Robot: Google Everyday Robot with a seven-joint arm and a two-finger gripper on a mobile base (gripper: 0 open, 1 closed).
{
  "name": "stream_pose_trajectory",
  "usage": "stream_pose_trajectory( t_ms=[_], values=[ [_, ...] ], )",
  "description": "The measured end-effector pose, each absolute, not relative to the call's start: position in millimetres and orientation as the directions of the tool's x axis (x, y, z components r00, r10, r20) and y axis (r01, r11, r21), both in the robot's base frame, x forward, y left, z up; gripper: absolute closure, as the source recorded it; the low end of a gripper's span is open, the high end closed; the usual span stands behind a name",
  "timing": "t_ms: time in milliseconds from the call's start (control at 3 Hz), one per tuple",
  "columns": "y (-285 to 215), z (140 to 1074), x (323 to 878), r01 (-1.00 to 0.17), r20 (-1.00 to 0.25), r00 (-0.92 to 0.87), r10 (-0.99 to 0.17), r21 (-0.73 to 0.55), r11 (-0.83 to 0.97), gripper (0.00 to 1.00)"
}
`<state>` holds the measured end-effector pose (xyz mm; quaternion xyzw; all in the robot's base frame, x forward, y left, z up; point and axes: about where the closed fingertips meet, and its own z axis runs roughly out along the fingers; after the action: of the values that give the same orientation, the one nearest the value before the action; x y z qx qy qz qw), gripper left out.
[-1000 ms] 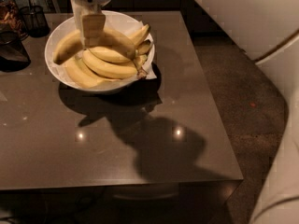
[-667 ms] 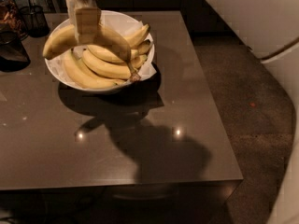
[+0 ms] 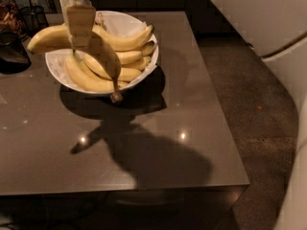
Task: Pick banana from white bowl
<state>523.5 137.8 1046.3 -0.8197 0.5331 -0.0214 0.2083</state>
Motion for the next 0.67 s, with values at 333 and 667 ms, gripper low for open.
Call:
stream_pose_trajectory(
  t_ms=[333,667],
  values=[
    [134.6,1047.6,511.6,-0.886,-0.202,0.399,-0.894,-0.335,-0.320,1.00],
    [130.7,1048.2,500.5,-0.906,-0.221,0.364,-0.905,-0.310,-0.288,1.00]
  ],
)
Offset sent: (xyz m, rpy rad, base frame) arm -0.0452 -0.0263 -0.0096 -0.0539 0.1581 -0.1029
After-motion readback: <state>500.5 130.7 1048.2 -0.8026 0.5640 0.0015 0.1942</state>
